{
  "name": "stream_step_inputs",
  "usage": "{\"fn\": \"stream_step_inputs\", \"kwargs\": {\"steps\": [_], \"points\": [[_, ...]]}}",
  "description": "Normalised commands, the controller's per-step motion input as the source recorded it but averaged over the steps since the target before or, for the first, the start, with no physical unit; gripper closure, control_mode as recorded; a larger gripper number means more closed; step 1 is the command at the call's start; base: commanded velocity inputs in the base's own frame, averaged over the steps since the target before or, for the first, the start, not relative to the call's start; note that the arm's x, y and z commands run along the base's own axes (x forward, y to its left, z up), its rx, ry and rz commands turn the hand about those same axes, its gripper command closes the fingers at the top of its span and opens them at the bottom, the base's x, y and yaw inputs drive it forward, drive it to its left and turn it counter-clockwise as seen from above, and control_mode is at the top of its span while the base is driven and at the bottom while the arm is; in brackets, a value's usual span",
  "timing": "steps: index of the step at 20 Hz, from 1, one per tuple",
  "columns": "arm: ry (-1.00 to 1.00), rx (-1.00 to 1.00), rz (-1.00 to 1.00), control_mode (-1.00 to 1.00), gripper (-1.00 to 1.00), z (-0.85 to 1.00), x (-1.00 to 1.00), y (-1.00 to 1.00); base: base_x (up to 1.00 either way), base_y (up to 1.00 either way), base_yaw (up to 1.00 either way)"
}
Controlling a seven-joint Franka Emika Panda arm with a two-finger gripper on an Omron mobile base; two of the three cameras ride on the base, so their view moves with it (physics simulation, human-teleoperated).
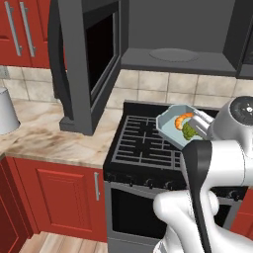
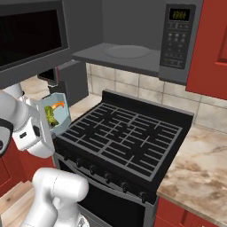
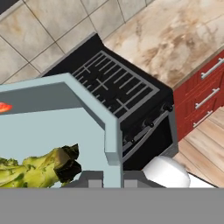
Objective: Place the tupperware containing the shrimp and broccoli meal in the microwave. Close the microwave door and press the start button to reheat the meal.
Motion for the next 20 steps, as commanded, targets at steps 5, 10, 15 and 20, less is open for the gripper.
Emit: {"fn": "stream_step_inputs", "kwargs": {"steps": [5,10,15,20], "points": [[0.0,0.0,0.0,-1.0,1.0,0.0,0.0,-0.01,0.0,0.0,0.0],[0.0,0.0,-0.01,-1.0,1.0,0.0,0.0,-0.17,0.0,0.0,0.0],[-0.05,0.0,-0.07,-1.0,1.0,0.15,0.0,-0.34,0.0,0.0,0.0],[-0.13,0.0,-0.04,-1.0,1.0,0.52,0.08,-0.09,0.0,0.0,0.0]]}}
